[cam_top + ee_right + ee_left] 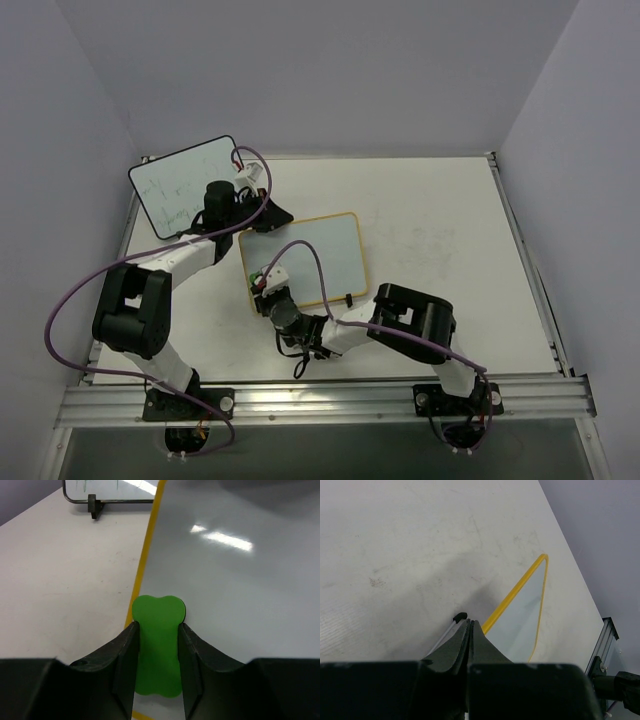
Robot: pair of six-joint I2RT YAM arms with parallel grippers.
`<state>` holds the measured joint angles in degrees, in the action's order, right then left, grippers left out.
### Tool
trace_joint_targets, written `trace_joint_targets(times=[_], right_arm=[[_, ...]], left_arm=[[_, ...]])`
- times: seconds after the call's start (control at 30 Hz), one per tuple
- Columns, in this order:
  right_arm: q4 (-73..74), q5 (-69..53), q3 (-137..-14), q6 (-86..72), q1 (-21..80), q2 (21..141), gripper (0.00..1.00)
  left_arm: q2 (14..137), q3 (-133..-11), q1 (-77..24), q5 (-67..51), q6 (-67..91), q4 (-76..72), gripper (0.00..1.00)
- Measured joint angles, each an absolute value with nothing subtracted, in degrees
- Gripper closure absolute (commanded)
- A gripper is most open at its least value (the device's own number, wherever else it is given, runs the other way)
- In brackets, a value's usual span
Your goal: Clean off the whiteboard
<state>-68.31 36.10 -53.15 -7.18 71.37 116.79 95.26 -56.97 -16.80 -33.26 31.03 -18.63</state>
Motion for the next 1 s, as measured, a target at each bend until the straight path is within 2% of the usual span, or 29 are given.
trace_joint_targets(times=[0.63,1.0], right_arm=[[-65.7,33.6,-56.5,-6.6,72.3,119.0,1.00],[-67.2,34.0,-46.4,-9.9,69.8,111.9,1.00]], left_arm=[[95.3,-57.0,-16.9,-33.3,31.0,-18.7,0.98],[95.3,-57.1,-17.3,-33.3,30.9,-18.9,0.98]])
